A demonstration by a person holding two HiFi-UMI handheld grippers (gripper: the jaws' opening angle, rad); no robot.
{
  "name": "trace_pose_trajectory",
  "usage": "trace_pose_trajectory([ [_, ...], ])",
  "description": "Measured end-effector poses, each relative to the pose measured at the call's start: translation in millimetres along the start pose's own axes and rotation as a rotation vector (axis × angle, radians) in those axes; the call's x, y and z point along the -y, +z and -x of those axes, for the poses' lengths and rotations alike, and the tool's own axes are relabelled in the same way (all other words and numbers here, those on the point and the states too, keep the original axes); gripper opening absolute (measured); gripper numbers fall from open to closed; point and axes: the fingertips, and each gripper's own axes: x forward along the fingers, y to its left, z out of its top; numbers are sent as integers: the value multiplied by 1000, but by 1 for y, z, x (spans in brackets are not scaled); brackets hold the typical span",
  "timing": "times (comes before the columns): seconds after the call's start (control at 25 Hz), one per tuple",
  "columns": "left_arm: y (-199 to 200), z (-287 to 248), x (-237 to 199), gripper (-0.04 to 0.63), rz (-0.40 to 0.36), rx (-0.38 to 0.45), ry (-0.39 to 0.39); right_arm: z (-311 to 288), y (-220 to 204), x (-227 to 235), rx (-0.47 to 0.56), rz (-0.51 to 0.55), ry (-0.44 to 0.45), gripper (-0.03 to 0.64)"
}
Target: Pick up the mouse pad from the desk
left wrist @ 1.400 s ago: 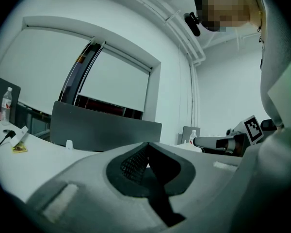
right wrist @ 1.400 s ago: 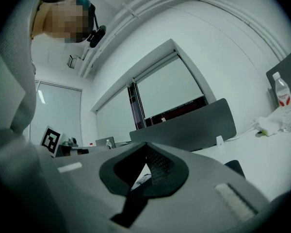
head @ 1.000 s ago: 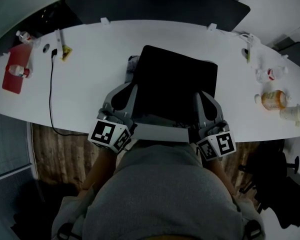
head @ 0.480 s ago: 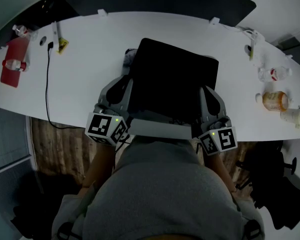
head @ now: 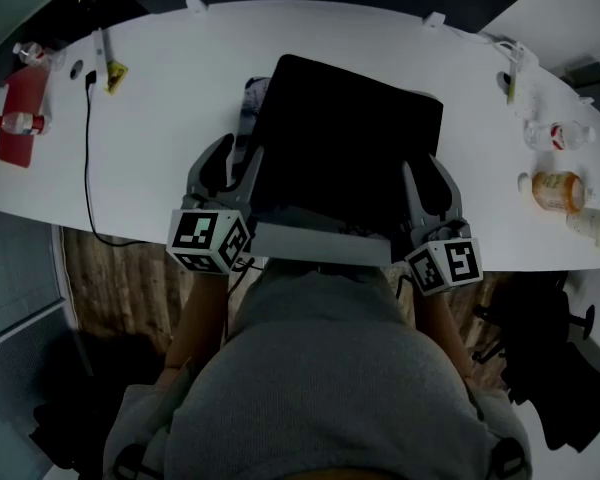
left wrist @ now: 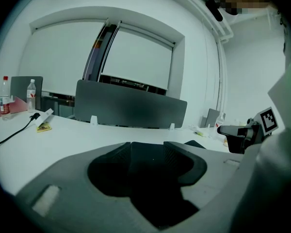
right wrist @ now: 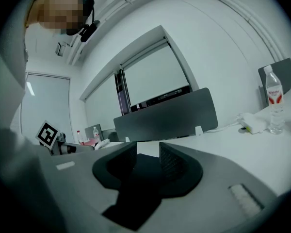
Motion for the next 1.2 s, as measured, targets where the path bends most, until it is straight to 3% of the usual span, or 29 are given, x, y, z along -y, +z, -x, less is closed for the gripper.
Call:
trace_pose_trajectory([
  [0.6,-43,-9,-23,279,13,-126,60,10,-43,51,-156,21,-160,273],
  [1.2,-80,-17,-32,308,36,-288,58,12,-90,87,-367,-12,-218,322],
])
